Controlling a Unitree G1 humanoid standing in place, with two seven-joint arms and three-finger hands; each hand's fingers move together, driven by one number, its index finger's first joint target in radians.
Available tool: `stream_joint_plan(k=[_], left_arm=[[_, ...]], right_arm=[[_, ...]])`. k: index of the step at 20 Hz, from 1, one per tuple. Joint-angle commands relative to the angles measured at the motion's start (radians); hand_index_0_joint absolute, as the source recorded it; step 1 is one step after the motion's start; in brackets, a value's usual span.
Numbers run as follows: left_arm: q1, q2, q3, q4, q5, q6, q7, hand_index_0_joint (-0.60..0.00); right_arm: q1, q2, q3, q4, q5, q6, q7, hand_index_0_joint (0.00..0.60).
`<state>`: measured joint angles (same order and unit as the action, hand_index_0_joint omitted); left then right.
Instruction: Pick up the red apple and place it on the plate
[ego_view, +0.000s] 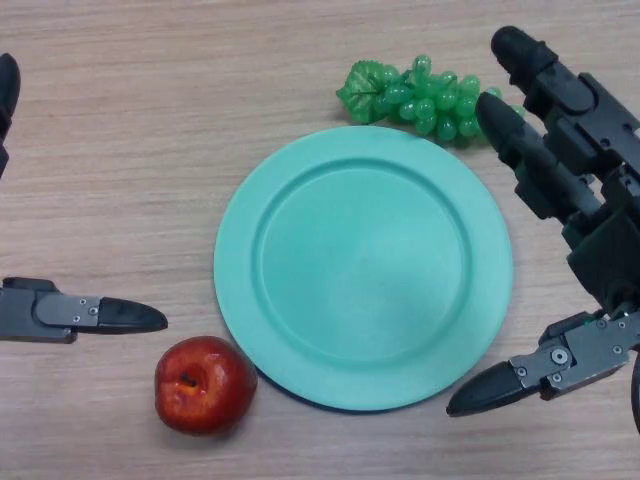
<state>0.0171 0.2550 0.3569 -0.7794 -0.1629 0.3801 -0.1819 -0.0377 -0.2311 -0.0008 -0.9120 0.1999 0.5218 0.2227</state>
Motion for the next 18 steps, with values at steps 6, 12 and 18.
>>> stream_joint_plan(k=[6, 12, 18], left_arm=[[-0.026, 0.053, 0.037, -0.033, 0.018, -0.125, 0.022, 0.000], [-0.001, 0.038, 0.056, -0.079, -0.035, -0.123, 0.002, 0.000], [0.201, -0.055, -0.041, -0.130, 0.086, -0.308, -0.025, 0.000]], right_arm=[[-0.055, -0.025, -0.046, -0.028, 0.077, -0.091, -0.005, 0.000], [-0.040, -0.023, -0.039, -0.045, 0.040, -0.106, 0.008, 0.000], [-0.025, -0.031, -0.080, -0.069, 0.076, -0.075, -0.004, 0.000]])
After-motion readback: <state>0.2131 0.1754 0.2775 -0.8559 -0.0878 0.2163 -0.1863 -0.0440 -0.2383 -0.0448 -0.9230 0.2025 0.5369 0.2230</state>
